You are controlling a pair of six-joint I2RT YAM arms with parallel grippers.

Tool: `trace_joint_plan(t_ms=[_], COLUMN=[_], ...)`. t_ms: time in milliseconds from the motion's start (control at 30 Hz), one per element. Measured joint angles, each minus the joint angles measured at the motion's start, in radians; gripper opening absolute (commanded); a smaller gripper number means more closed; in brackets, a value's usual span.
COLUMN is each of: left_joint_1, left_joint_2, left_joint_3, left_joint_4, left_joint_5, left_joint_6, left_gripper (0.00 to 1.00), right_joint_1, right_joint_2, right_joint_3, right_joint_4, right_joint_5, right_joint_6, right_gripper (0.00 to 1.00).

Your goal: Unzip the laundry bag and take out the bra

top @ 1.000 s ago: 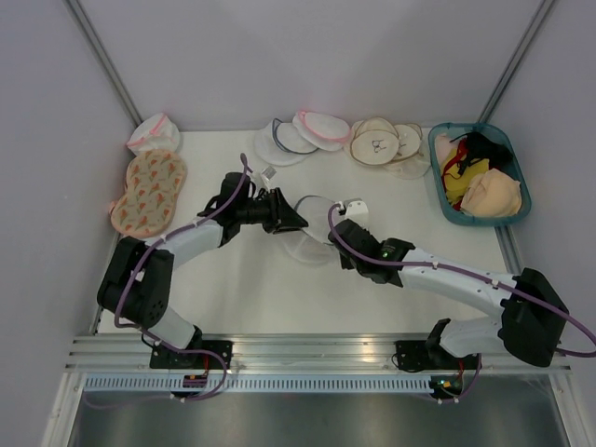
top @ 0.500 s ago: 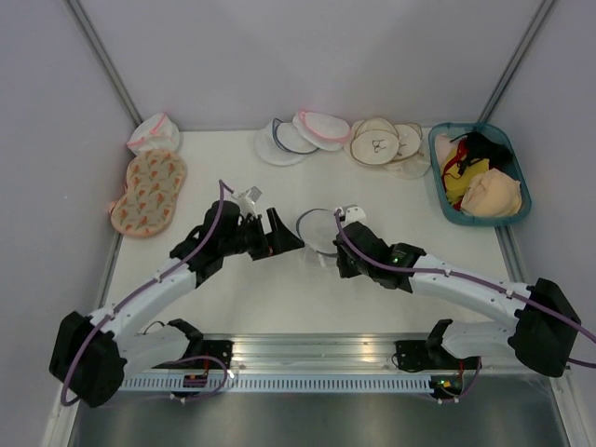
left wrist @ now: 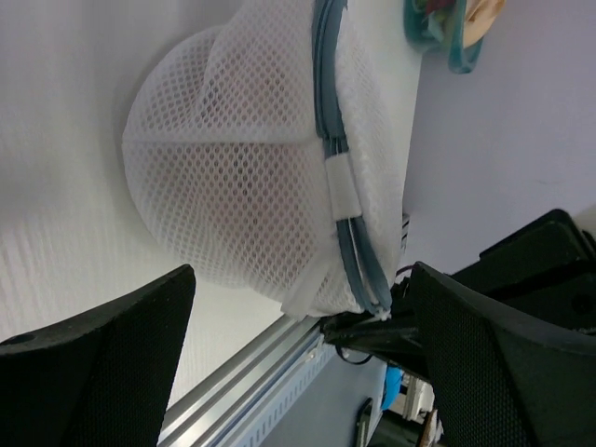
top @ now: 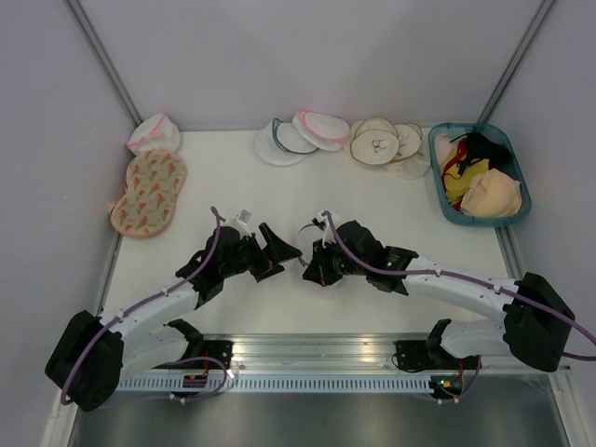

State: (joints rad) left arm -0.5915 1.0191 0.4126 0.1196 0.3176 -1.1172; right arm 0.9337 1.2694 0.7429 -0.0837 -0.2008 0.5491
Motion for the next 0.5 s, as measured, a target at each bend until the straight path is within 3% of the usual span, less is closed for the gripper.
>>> trace_joint_plan(t_ms=[300,400,433,500], left_joint_1=[-0.037,-0.060,-0.064,-0.069], left_joint_2=[0.158,0.207,0.220,0.233], left_joint_3=[0.026,0.032,0.033,0.035], left_joint_4=[0.189,0.239,0.251,0.260], left_joint_5=[-0.039,-0.040,-0.039,-0.039], left_joint_6=[-0.068,-0.087,-0.092,-0.100], left_gripper=[0.95,0.75,0.61,0.46], right_joint_1=[0.024,0.027,0.028,0.031], right_joint_2=[0.002,0.003,0.004,0.006], right_joint_3=[0.000,0.000,0.000,0.000], right_joint_4=[0.001,0.001,0.000,-0.004], right_joint_5=[-0.001,0.000,0.002,0.008], right_joint_6=[-0.009,-0.018,-0.021,-0.026], right_gripper=[0.00,0.00,0.00,0.00])
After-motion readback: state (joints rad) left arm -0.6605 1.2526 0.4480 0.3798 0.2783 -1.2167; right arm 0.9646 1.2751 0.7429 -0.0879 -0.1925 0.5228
